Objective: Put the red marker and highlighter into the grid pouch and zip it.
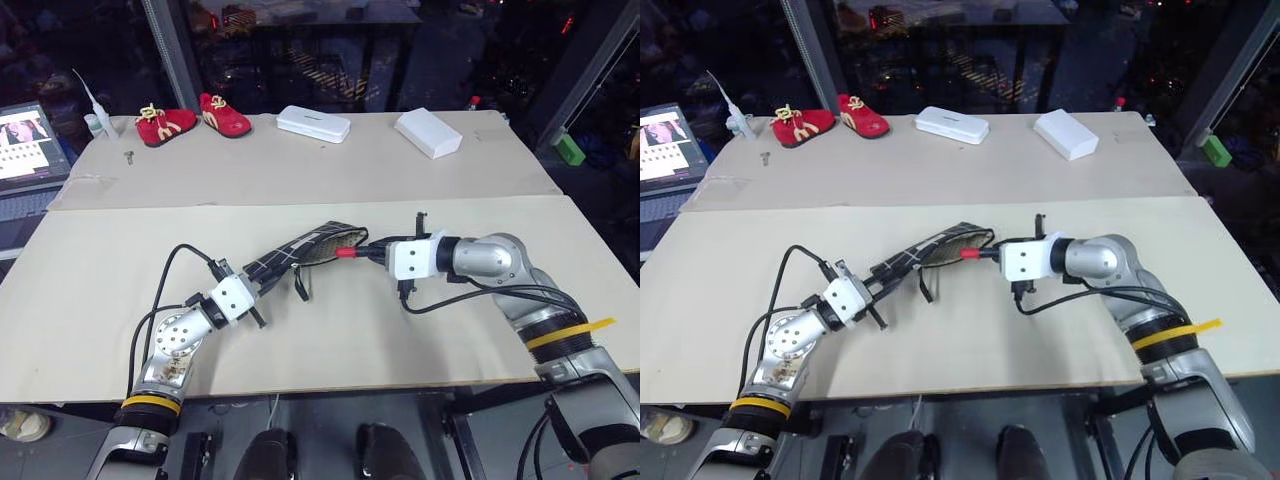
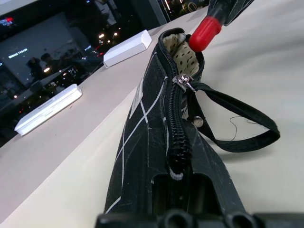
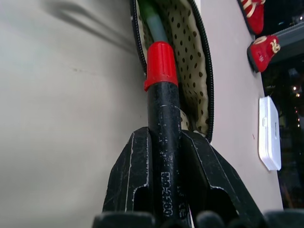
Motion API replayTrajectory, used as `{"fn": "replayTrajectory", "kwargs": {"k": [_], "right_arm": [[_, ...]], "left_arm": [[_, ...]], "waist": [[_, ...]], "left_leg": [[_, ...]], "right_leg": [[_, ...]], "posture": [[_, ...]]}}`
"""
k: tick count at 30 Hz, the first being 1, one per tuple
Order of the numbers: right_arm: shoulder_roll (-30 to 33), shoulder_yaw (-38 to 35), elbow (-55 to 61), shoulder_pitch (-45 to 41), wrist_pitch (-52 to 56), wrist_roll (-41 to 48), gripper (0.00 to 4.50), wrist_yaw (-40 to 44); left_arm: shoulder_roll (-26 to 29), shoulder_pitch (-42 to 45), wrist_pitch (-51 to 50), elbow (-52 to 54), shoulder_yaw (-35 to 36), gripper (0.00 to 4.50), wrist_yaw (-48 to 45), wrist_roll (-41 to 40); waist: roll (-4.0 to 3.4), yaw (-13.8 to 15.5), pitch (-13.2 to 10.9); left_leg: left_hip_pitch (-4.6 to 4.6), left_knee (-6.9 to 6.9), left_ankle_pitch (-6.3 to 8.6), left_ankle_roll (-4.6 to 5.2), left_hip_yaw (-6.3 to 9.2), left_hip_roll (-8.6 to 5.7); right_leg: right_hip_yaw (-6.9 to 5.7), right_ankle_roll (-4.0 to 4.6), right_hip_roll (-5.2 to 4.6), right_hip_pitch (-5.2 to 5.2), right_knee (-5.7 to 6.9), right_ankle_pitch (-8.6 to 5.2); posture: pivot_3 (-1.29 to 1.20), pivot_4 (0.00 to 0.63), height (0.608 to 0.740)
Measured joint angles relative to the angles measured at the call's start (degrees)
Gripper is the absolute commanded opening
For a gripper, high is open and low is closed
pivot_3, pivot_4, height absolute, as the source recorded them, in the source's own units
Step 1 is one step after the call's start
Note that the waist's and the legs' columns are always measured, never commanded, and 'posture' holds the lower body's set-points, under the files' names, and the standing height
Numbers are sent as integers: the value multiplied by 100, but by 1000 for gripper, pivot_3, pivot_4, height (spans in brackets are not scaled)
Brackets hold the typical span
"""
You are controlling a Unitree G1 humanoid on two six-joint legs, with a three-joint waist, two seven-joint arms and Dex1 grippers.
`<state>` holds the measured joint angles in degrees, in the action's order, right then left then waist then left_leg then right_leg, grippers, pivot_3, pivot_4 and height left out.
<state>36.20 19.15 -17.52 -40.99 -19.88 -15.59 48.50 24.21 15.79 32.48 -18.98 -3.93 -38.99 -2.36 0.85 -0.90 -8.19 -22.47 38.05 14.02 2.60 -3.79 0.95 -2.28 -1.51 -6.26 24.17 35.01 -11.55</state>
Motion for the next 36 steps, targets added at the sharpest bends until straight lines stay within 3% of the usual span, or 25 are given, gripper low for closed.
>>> {"fn": "replayTrajectory", "kwargs": {"k": [19,27,28,29,34,36], "right_arm": [[-1022,911,-1319,-741,-1245,-963,503,-375],[-1074,896,-1708,-925,-1362,-996,503,-610],[-1075,888,-1711,-925,-1362,-977,1502,-602],[-1080,864,-1711,-924,-1349,-881,1666,-564],[-1099,638,-1708,-927,-1235,-571,3371,-571],[-1004,571,-1718,-936,-1238,-566,3371,-612]], "left_arm": [[-22,145,15,-334,-113,0,-97,5],[-24,213,122,-346,-111,0,-102,2],[-26,214,130,-351,-111,0,-102,2],[-32,216,138,-353,-111,0,-102,1],[-117,296,164,-359,-148,0,-104,-1],[-126,352,162,-386,-145,0,-103,-20]], "waist": [[-1,-7,0],[-1,14,0],[-1,14,0],[-1,13,0],[-1,14,0],[-1,15,0]], "left_leg": [[1,0,-2,-2,1,1],[-4,0,-1,-2,1,1],[-4,0,-1,-2,1,1],[-4,0,-1,-2,1,2],[-1,0,-1,-2,2,2],[-3,0,-1,-2,1,2]], "right_leg": [[0,1,4,2,6,1],[0,1,0,3,5,1],[-1,1,0,4,4,1],[-1,1,0,4,4,1],[0,2,0,3,6,1],[-1,2,0,4,5,1]], "posture": [[0,150,740],[0,150,740],[0,150,740],[0,150,740],[0,150,740],[0,150,740]]}}
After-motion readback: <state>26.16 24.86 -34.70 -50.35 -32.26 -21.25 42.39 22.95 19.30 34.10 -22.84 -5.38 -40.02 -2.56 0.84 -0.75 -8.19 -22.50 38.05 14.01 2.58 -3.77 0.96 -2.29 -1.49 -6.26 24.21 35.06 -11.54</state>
